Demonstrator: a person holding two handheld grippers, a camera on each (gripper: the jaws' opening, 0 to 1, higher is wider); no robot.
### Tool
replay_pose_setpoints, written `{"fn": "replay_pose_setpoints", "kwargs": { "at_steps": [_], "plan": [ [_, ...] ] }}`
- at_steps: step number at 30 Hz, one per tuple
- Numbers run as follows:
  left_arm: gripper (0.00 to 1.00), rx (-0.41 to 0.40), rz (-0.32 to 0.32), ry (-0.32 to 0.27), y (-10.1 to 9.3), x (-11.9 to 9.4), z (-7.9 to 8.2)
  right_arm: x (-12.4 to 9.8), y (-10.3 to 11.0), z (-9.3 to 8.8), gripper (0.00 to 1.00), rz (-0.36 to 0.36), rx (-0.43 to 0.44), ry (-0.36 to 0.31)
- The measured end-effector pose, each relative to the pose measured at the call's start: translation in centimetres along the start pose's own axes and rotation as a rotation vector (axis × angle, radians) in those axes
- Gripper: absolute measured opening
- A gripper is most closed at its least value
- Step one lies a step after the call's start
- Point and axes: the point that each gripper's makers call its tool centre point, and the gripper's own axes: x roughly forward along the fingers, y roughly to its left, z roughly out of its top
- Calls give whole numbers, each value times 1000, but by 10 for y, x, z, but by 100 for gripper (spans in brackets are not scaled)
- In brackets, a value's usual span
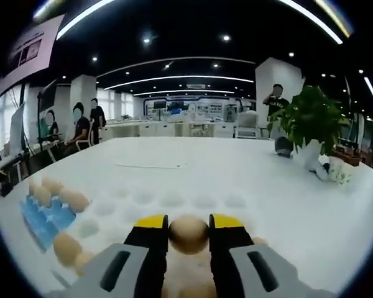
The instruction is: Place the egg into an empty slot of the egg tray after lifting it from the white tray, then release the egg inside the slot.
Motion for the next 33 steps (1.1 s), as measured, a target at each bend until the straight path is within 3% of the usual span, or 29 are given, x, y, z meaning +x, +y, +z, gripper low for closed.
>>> {"fn": "replay_pose_setpoints", "kwargs": {
  "at_steps": [15, 30, 33],
  "plan": [
    [98, -7, 1, -5, 2, 0, 1, 11, 0, -7, 28, 4, -94, 48],
    [98, -3, 8, 0, 3, 0, 0, 14, -7, -8, 28, 5, 15, 32],
    [98, -9, -1, -23, 1, -1, 4, 13, -6, -7, 28, 4, 14, 29]
  ]
}}
